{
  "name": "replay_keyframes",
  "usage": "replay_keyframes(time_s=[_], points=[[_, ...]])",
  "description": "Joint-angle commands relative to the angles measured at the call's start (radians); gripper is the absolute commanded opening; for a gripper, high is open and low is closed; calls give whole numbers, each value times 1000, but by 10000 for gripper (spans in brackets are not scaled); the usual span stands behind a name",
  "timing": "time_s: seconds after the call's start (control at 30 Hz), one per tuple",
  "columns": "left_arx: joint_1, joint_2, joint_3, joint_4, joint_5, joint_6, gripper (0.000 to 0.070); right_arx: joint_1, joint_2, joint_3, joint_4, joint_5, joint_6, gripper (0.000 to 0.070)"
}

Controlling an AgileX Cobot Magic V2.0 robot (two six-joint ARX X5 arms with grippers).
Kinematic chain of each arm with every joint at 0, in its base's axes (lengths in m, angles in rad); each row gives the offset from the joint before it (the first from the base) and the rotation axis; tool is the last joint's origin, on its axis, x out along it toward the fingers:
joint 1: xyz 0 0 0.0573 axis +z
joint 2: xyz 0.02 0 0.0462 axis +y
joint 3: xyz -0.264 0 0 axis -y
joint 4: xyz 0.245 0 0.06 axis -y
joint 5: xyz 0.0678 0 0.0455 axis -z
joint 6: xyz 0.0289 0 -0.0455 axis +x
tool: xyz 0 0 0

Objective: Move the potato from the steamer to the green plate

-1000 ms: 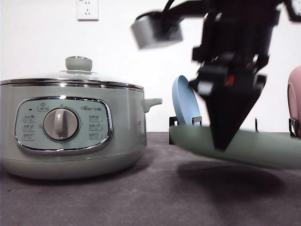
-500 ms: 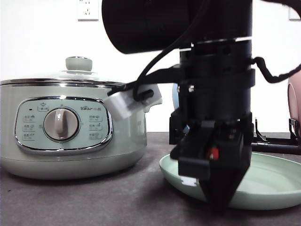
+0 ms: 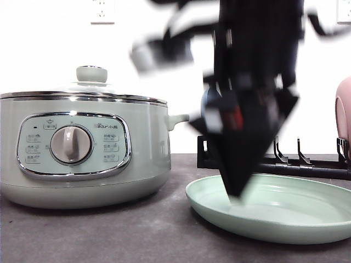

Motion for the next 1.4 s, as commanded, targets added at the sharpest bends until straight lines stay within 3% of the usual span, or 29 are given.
replay_keyframes(time_s=[0.0,0.13,0.27,0.4,0.57,0.63,0.83,1.1,1.37], points=[[-2,13,23,20,4,-11,672,-2,-36,42,0,0,9,425],[-3,38,24,53,4,-36,673,-58,-137,106,9,-34,9,425],[-11,84,53,57,0,-39,673,-144,-225,151,37,-152,10,426],[-38,153,120,51,-38,-38,672,-258,-285,174,61,-381,18,425],[-87,256,223,28,-90,-38,672,-399,-318,174,51,-728,26,425],[-107,293,251,14,-114,-38,672,-437,-318,174,49,-800,26,426],[-161,373,270,0,-171,-38,672,-490,-318,174,48,-803,21,426],[-224,449,278,41,-298,-38,670,-494,-318,174,48,-803,11,425],[-287,642,436,-26,-385,-33,664,-494,-318,174,48,-802,9,425]])
